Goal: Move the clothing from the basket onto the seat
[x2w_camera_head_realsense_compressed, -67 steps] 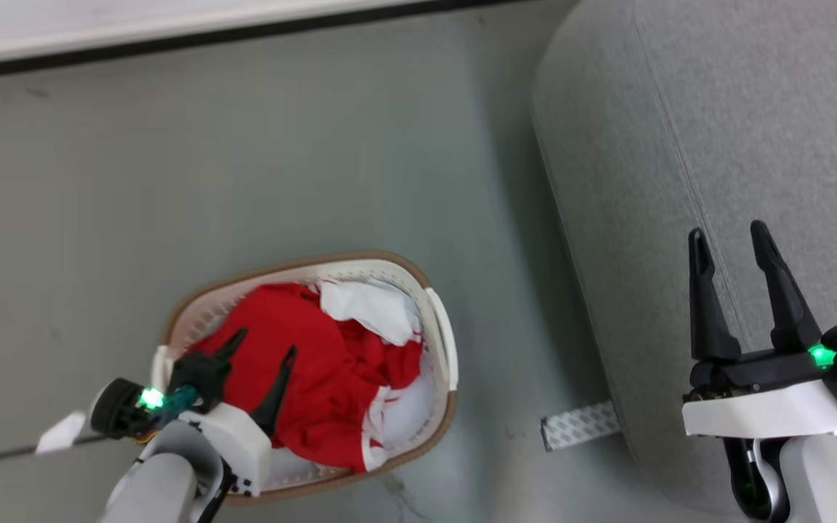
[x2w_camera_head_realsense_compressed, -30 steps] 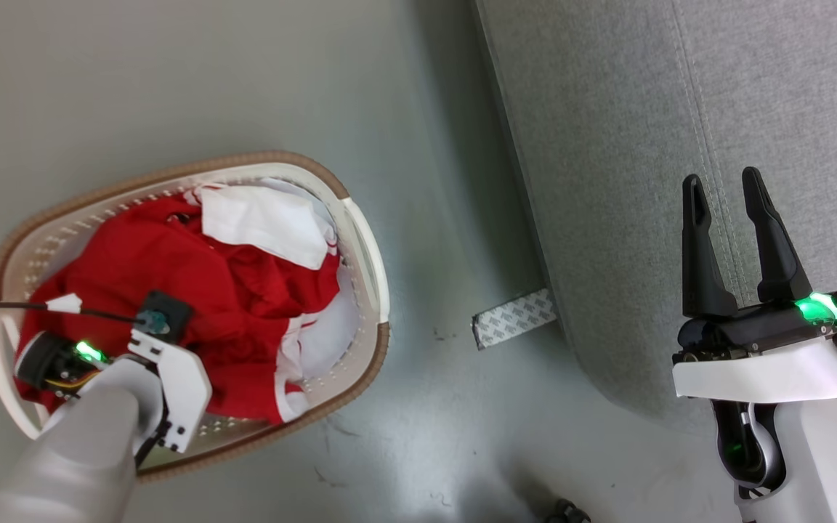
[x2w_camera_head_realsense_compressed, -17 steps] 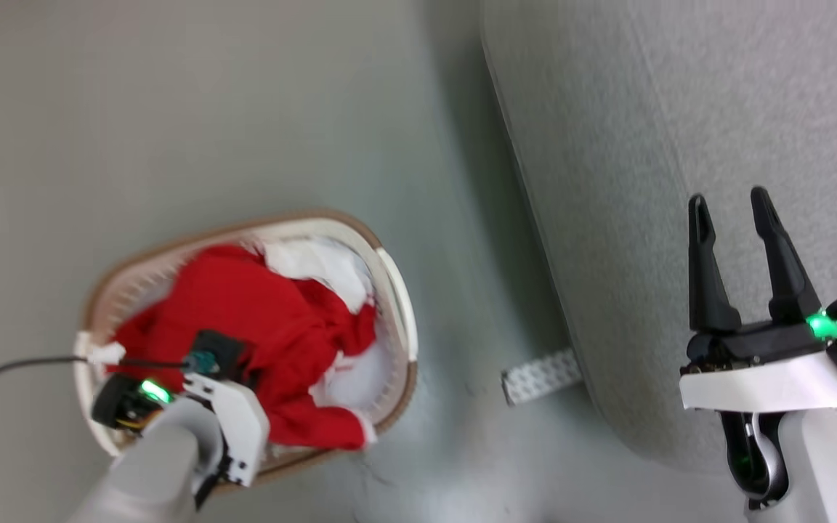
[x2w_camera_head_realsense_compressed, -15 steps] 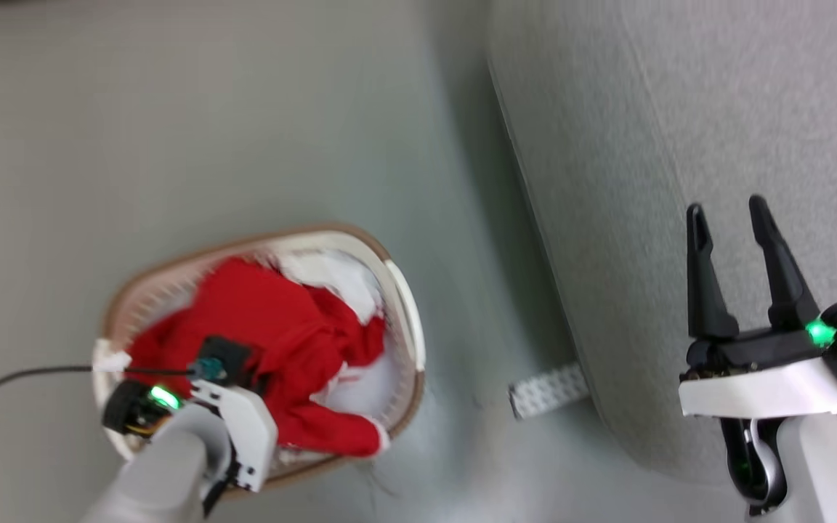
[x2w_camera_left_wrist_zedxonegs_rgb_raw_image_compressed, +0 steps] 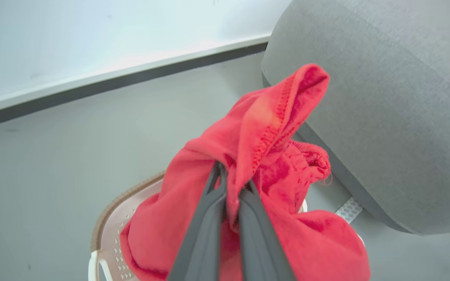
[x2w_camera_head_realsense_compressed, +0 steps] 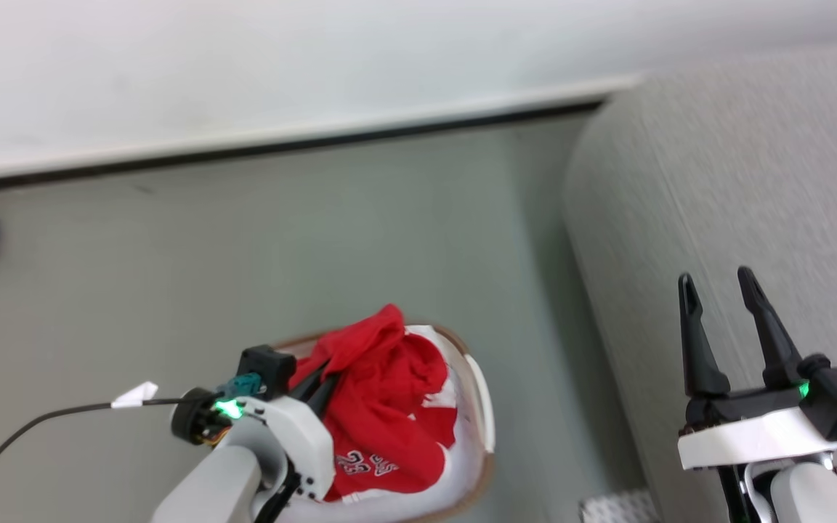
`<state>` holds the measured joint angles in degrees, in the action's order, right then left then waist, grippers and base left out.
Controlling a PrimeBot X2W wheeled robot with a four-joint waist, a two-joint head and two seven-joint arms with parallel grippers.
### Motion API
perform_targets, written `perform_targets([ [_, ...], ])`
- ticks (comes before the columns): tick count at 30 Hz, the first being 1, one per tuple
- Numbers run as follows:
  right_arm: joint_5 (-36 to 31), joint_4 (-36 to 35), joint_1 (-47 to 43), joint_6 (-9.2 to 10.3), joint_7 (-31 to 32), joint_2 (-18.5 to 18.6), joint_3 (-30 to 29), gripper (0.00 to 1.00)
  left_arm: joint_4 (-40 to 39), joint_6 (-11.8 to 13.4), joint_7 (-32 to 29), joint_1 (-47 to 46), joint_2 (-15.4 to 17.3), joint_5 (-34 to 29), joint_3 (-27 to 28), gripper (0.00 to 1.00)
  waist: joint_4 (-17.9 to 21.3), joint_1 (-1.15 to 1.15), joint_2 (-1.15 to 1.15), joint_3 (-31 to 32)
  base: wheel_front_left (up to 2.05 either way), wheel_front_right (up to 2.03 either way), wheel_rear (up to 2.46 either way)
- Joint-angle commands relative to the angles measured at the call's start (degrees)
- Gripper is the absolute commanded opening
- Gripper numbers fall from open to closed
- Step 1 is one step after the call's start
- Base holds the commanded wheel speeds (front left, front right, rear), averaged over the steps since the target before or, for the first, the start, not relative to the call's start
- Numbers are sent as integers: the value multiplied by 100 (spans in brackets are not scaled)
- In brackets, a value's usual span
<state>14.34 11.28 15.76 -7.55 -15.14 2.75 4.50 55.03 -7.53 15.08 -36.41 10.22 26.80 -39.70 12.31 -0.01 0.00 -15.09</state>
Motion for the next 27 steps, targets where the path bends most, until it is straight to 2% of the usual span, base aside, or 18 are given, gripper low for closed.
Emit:
perform_targets([
  [1, 11, 43, -116, 12, -2, 25, -25, 100, -201, 10, 12, 112, 3, -2, 98, 0, -456, 1, 0, 495, 0, 0, 0],
  [13, 114, 151, -482, 12, -2, 25, 65, 100, -1949, 10, 12, 348, -64, -57, 559, 0, -1079, 1, 0, 1136, 0, 0, 0],
  [18, 125, 172, -557, 12, -1, 25, 189, 100, -2671, 10, 11, 420, -51, -198, 753, 0, -1231, 1, 0, 1294, 0, 0, 0],
  [27, 156, 160, -697, 12, -1, 25, 374, 100, -3517, 29, 10, 314, -2, -307, 988, 0, -1438, 1, 0, 1530, 0, 0, 0],
])
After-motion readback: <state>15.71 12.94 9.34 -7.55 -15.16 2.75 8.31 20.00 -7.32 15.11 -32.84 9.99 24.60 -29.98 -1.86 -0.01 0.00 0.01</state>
